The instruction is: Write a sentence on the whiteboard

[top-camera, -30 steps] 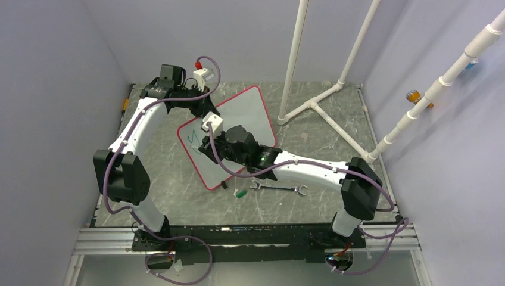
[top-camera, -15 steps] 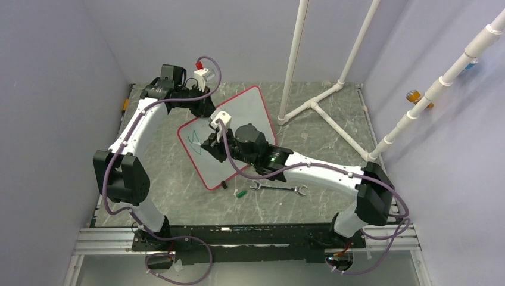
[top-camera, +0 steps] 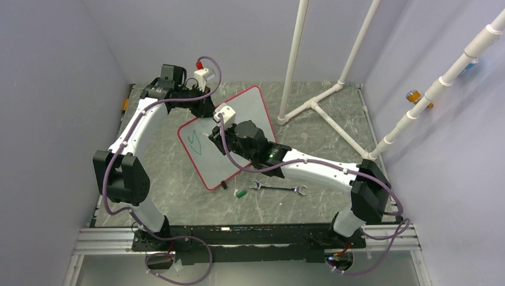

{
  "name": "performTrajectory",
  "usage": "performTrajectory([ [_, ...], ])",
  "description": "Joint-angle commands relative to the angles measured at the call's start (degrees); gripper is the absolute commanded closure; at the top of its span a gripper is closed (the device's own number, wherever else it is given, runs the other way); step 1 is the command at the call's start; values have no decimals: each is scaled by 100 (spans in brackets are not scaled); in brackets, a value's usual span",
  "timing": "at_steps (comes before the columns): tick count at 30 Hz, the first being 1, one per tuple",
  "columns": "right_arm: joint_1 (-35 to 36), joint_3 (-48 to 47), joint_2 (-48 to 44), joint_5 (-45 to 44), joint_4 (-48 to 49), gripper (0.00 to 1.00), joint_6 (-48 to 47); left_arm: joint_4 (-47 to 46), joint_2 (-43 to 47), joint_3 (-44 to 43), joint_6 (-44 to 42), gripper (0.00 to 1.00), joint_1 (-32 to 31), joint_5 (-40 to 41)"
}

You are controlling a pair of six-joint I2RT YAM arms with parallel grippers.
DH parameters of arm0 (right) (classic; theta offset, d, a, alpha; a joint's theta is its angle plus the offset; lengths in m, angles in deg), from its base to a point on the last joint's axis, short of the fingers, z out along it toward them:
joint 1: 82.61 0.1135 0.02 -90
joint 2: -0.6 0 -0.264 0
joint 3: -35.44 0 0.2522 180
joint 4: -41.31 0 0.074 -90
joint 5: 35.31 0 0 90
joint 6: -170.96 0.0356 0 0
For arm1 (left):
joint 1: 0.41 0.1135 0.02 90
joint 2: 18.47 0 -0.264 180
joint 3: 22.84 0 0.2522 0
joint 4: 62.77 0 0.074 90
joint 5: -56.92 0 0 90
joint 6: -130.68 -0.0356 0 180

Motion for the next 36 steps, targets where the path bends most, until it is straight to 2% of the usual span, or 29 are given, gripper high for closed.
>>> performTrajectory([
  [1,-97,-337,107,-122,125,100,-48,383,-155,61,-941,100,-46,1565],
  [11,-107,-395,254,201,126,100,-41,364,-147,80,-939,100,-55,1583],
  [21,-102,72,236,350,160,100,148,369,-141,91,-962,100,-73,1631],
  [29,-110,482,36,214,169,100,222,366,-129,95,-956,100,-73,1646],
  [36,-104,346,9,-146,26,100,107,349,-85,131,-957,100,-73,1663],
])
